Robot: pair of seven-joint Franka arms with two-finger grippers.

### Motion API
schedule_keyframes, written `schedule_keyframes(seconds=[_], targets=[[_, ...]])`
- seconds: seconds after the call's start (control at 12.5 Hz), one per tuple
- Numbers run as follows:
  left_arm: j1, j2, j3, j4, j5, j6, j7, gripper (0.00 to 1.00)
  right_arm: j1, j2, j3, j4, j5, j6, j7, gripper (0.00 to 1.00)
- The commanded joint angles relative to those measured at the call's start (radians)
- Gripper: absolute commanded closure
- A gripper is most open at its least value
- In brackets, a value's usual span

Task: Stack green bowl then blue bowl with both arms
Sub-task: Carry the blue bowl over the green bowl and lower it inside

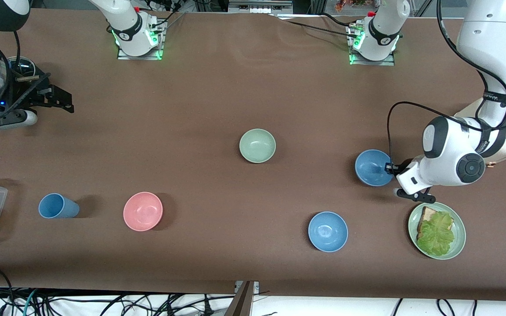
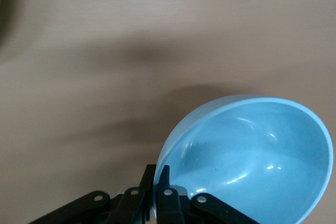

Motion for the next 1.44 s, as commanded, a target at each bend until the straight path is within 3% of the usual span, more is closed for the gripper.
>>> schedule_keyframes(seconds=[0.0, 0.16, 0.48, 0.64, 1.36], targets=[[-0.053, -0.033, -0.081, 0.047, -0.019, -0.092, -0.197, 1.0, -0.021, -0.009, 0.017, 0.013, 0.015, -0.01, 0.001, 0.0], [-0.087, -0.028, -0.162, 0.053, -0.09, -0.081, -0.353, 1.0, -0.021, -0.008, 0.016, 0.013, 0.015, -0.009, 0.001, 0.0], [-0.268, 0.004, -0.17, 0.061, -0.209, 0.083, -0.507, 1.0, -0.021, -0.006, 0.011, 0.013, 0.016, -0.004, 0.001, 0.0], [-0.372, 0.044, -0.158, 0.071, -0.211, 0.174, -0.598, 1.0, -0.022, -0.006, 0.011, 0.013, 0.016, -0.005, 0.001, 0.0], [-0.432, 0.096, -0.138, 0.07, -0.206, 0.209, -0.612, 1.0, -0.024, -0.003, 0.009, 0.013, 0.015, -0.004, 0.001, 0.0]])
